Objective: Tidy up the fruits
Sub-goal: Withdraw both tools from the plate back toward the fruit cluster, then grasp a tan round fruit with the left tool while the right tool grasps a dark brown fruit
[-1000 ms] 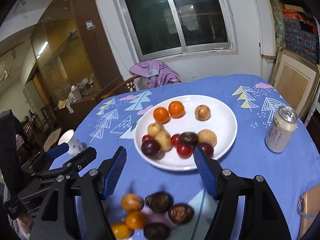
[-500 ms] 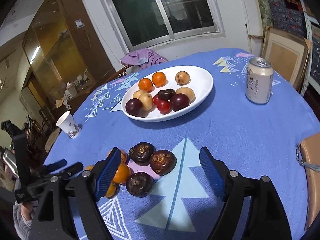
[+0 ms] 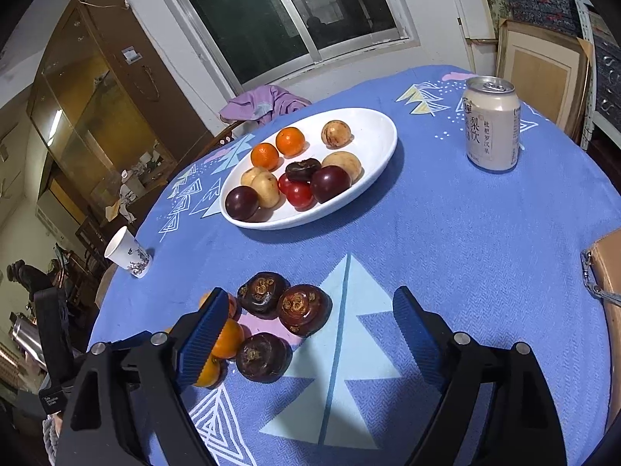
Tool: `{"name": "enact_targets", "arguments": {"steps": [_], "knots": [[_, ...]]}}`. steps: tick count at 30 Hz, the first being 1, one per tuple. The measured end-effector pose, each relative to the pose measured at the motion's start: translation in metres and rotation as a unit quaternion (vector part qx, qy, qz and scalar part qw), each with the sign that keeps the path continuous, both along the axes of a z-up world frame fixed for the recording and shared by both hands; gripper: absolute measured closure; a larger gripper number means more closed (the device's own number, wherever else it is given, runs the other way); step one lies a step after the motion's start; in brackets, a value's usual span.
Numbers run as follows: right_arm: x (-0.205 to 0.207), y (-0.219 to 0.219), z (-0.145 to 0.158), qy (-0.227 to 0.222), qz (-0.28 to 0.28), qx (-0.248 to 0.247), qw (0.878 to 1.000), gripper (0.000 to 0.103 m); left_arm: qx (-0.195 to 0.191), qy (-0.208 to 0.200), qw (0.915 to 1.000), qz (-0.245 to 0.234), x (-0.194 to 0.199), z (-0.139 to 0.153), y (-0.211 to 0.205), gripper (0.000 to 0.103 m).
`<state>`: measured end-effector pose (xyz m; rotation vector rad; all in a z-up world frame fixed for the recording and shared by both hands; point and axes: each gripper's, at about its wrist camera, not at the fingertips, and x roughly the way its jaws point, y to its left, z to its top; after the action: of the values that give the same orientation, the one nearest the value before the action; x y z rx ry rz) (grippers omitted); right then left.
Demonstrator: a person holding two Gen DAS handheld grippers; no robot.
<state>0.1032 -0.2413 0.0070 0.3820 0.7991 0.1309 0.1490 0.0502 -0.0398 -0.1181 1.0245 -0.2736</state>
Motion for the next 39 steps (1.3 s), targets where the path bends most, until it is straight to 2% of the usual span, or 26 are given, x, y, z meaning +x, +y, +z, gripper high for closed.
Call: {"name": "enact_targets", "arguments": {"steps": [11,13,18,22,25,31,34,39], "knots": [[0.001,0.001,-0.002,0.007,-0.001,-0.003,1.0,0.015,-0.013,-0.006,0.9997,-0.018,0.0,0.001,-0.012,0.045],[0.002,0.0,-0.003,0.009,-0.003,-0.004,1.0,0.015,-0.014,-0.002,0.9995,-0.028,-0.001,0.0,-0.017,0.057],[0.003,-0.001,-0.005,0.013,-0.006,-0.002,1.0,0.015,-0.006,-0.001,0.9995,-0.031,-0.002,-0.002,-0.022,0.057],[0.003,0.001,-0.005,0.013,-0.004,-0.006,1.0,0.015,0.006,-0.004,0.9998,-0.02,0.002,-0.006,-0.019,0.069],[0.004,0.001,-0.006,0.014,-0.003,-0.008,1.0,0.015,0.008,-0.012,0.9998,-0.013,0.005,-0.006,-0.016,0.074],[0.006,-0.002,-0.008,0.016,-0.008,-0.009,1.0,0.015,0.04,-0.032,0.9985,0.021,0.008,0.001,0.001,0.074],[0.006,-0.002,-0.007,0.014,-0.005,-0.011,1.0,0.015,0.074,-0.05,0.9942,0.06,0.011,0.002,0.014,0.074],[0.008,0.002,-0.011,0.016,0.008,-0.023,1.0,0.015,0.084,-0.049,0.9928,0.071,0.016,-0.004,0.017,0.074]]}}
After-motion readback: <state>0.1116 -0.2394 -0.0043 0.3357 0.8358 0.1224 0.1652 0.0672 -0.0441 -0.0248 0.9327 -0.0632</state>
